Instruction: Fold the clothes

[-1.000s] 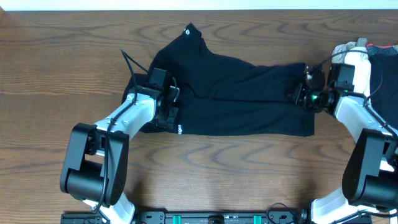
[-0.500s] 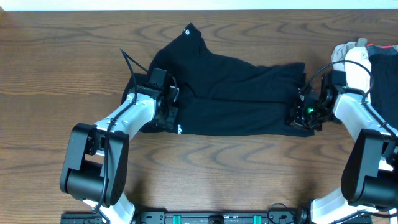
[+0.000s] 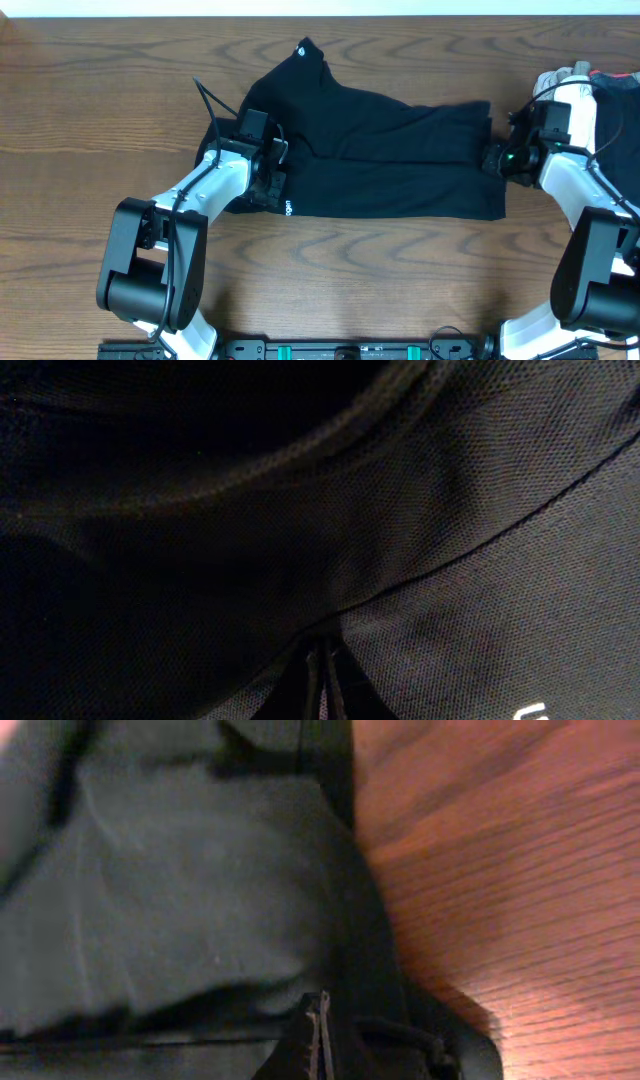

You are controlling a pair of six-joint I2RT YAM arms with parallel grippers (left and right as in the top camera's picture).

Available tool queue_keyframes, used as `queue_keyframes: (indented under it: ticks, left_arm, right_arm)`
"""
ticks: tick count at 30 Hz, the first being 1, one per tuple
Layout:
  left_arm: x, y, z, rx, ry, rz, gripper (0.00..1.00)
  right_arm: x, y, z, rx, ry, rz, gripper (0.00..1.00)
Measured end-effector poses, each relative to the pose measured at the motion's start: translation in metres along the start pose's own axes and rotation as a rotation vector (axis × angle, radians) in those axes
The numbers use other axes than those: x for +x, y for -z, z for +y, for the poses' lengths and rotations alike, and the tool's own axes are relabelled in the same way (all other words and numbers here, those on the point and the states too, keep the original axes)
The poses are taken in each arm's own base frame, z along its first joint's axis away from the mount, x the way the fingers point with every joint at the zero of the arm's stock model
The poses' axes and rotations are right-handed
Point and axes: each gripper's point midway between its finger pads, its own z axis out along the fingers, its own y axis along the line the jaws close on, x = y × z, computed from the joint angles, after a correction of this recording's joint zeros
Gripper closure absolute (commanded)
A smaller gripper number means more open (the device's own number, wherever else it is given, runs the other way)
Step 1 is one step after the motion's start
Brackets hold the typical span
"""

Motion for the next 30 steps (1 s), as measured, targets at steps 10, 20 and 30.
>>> queue_keyframes:
  ticks: [10,20,30]
  left_arm:
    - [0.0,0.0,0.0,-0.001,0.0,0.0,0.94]
    - [-0.002,0.0,0.001,-0.007,0.001,-0.008,0.84]
    - [0.003,0.018,0.006,-0.029,0.031,0.029,0.61]
  right_arm:
    - [0.032,0.041,0.029,-0.125,0.04,0.211,0.96]
    - [0.064,-0.004,0.021,-0.083,0.077,0.156,0.92]
    - [0.005,0.009,0.039,-0.213,0.007,-0.01,0.74]
